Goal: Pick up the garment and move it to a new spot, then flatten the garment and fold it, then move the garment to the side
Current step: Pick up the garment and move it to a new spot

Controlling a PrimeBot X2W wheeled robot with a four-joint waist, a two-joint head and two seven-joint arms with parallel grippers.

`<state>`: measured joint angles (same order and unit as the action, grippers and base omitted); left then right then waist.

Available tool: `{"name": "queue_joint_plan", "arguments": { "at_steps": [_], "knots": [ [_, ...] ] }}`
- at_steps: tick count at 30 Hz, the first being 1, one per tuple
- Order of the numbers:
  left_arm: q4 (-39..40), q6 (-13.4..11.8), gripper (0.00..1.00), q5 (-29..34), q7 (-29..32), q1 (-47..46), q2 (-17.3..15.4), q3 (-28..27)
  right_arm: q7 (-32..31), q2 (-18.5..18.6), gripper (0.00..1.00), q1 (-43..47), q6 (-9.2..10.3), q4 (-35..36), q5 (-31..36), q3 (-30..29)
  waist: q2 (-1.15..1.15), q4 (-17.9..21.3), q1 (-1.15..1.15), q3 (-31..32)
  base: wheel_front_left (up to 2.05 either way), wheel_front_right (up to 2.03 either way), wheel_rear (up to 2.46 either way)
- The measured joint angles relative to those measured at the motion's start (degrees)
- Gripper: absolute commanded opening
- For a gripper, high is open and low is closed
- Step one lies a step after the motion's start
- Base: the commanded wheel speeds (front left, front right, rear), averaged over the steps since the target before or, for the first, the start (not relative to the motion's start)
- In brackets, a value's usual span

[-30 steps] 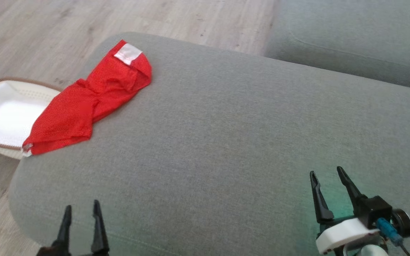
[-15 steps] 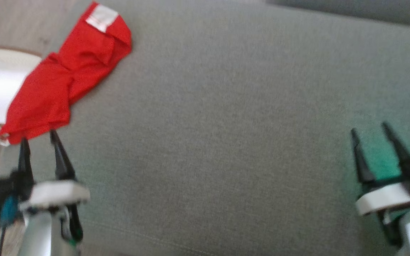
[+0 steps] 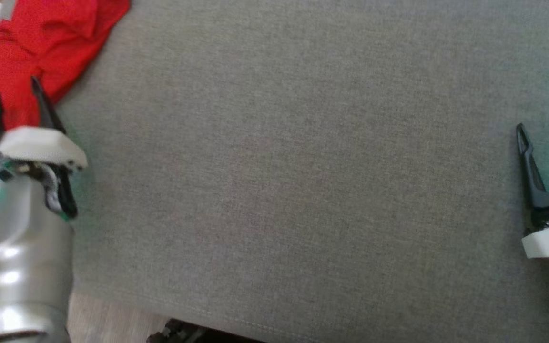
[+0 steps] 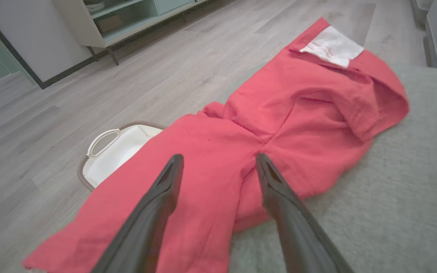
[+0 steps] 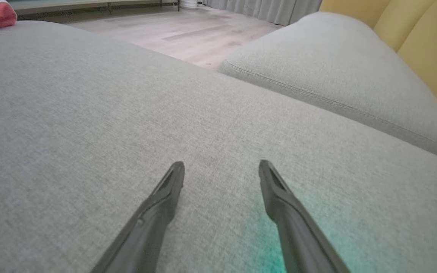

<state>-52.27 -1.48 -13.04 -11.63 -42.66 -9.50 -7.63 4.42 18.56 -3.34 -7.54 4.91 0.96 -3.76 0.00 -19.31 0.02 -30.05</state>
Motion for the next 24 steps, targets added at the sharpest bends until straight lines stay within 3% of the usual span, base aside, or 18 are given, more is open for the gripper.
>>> {"name": "queue_joint_plan", "arguments": {
  "at_steps": [8,9,10,11,18,24],
  "knots": [
    [-11.3,1.6,1.00,1.6,6.1,-9.9,-2.4,2.6,-1.4,1.1,1.00,0.4,0.00,5.2,-1.0,0.0,0.00,1.6,-0.01,-4.0,0.00,0.00,0.00],
    [-12.2,1.9,0.77,1.6,6.6,-10.6,-2.7,2.8,-1.5,1.2,1.00,0.4,0.00,5.4,-1.1,0.0,0.00,1.8,-0.01,-4.1,0.00,0.00,0.00],
    [-13.1,2.3,0.33,1.6,7.0,-11.2,-3.1,2.9,-1.5,1.2,1.00,0.4,0.00,5.4,-1.2,0.0,0.00,2.1,-0.01,-4.1,0.00,0.00,0.00],
    [-13.9,2.8,0.00,1.6,7.4,-11.8,-3.4,3.1,-1.5,1.1,1.00,0.4,0.00,5.3,-1.4,0.1,0.00,2.4,-0.01,-4.0,0.00,0.00,0.00],
    [-16.5,6.3,0.00,1.5,7.8,-12.7,-4.3,4.2,0.6,-1.1,1.00,0.2,0.00,0.1,-1.5,1.6,0.00,3.8,-0.01,-0.5,0.00,0.00,0.00],
    [-13.0,8.6,0.00,1.3,6.0,-12.7,-4.3,7.4,4.0,-5.4,1.00,0.2,0.00,-6.2,-1.9,3.9,0.00,5.1,-0.02,5.3,0.00,0.00,0.00]
  ]
}}
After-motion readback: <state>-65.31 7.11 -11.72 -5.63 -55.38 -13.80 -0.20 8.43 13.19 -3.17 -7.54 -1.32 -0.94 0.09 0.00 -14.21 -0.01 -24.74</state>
